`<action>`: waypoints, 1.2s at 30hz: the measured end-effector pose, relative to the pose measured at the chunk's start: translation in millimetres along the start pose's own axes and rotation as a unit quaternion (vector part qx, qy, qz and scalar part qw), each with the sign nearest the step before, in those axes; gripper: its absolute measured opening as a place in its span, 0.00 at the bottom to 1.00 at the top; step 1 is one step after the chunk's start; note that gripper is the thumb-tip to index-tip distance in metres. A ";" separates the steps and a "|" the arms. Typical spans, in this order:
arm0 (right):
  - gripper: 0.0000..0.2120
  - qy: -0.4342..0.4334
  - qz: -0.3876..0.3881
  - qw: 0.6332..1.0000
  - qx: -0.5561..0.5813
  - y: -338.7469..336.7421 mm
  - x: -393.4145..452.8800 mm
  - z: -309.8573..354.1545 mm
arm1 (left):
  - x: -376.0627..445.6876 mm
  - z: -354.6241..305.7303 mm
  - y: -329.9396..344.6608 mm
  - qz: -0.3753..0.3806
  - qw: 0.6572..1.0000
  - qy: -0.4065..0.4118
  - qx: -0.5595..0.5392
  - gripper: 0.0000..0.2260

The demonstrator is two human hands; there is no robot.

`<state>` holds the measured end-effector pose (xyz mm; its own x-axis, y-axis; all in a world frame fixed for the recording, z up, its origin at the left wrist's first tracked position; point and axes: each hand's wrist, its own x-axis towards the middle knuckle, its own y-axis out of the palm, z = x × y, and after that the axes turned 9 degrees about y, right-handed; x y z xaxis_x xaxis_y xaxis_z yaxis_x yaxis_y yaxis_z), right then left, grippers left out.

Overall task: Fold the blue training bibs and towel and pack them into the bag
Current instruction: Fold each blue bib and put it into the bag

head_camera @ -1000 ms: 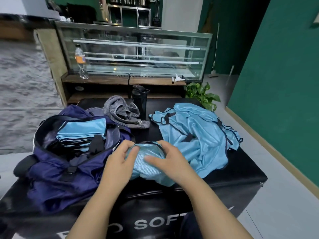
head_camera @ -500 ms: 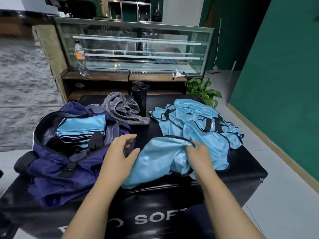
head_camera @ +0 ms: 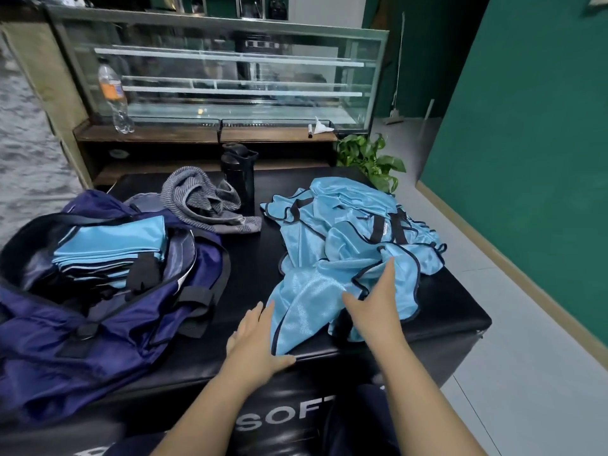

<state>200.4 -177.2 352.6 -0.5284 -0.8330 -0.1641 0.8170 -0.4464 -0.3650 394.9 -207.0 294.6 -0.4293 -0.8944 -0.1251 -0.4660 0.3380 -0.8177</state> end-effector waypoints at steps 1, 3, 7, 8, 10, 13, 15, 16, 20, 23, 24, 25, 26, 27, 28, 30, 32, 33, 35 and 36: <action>0.45 -0.011 0.002 1.000 -0.012 2.7 0.6 -5.0 | 5.3 -1.4 0.6 -0.017 1.000 0.004 -0.014 0.47; 0.34 -0.021 0.010 0.999 -0.031 7.8 2.1 -13.3 | 16.3 -3.5 -1.2 -0.040 0.999 0.005 -0.036 0.41; 0.25 -0.033 0.060 0.991 -0.114 14.8 5.9 -27.9 | 34.9 -5.9 -12.3 -0.057 0.997 0.041 -0.038 0.11; 0.27 -0.041 0.072 0.989 -0.121 15.3 6.7 -30.7 | 38.0 -5.2 -14.7 -0.057 0.995 0.057 -0.051 0.10; 0.35 -0.067 0.081 0.984 -0.144 16.5 9.9 -37.2 | 39.2 -6.6 -20.5 -0.067 0.991 0.076 -0.092 0.09; 0.42 -0.048 0.078 0.963 -0.252 18.8 15.9 -42.6 | 32.7 -15.8 -27.5 -0.107 0.978 0.070 -0.164 0.09; 0.39 -0.011 0.085 0.946 -0.312 23.0 17.6 -44.1 | 28.7 -21.9 -31.6 -0.140 0.967 0.075 -0.201 0.08; 0.35 -0.001 0.081 0.943 -0.323 25.6 18.0 -44.1 | 28.3 -23.3 -33.0 -0.154 0.960 0.077 -0.220 0.07; 0.15 -0.044 0.064 0.960 -0.269 35.2 19.0 -46.0 | 23.8 -28.7 -46.0 -0.186 0.950 0.070 -0.240 0.07; 0.07 -0.039 0.156 0.980 -0.119 35.8 9.8 -30.1 | 18.3 -32.0 -62.4 -0.250 0.931 0.036 -0.264 0.08; 0.07 -0.030 0.180 0.981 -0.072 35.3 5.9 -22.3 | 17.8 -32.3 -68.8 -0.276 0.916 0.020 -0.289 0.07; 0.06 -0.024 0.197 0.980 -0.033 35.0 3.2 -15.2 | 16.4 -34.3 -76.8 -0.299 0.899 0.005 -0.321 0.07; 0.06 -0.017 0.211 0.977 -0.011 34.2 0.1 -7.5 | 15.4 -36.2 -84.6 -0.317 0.878 -0.003 -0.358 0.06; 0.05 -0.010 0.224 0.975 0.000 33.6 -2.2 -1.1 | 14.8 -37.5 -92.1 -0.332 0.861 -0.010 -0.385 0.05; 0.04 -0.003 0.229 0.973 0.004 32.3 -4.0 5.1 | 14.2 -38.1 -99.3 -0.349 0.846 -0.011 -0.403 0.05; 0.04 0.009 0.193 0.981 0.018 29.7 -3.9 13.6 | 11.8 -37.9 -113.3 -0.389 0.814 -0.009 -0.431 0.02; 0.06 0.020 0.106 0.993 0.049 28.5 0.5 16.0 | 10.4 -32.4 -121.2 -0.401 0.780 -0.004 -0.481 0.06; 0.08 0.026 0.057 0.996 0.060 28.0 2.7 15.8 | 9.3 -28.0 -122.4 -0.388 0.768 -0.002 -0.510 0.12; 0.13 0.041 -0.010 0.996 0.082 26.4 5.8 14.9 | 7.9 -16.7 -118.1 -0.337 0.759 0.004 -0.557 0.25; 0.17 0.055 -0.016 0.994 0.093 25.3 5.2 15.8 | 7.6 -11.3 -113.3 -0.305 0.768 0.010 -0.563 0.30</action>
<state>221.9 -198.0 357.0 -0.5678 -0.7814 -0.2588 0.8230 -0.5326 -0.1974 435.8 -248.8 392.7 0.1286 -0.9860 0.1059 -0.9536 -0.0937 0.2860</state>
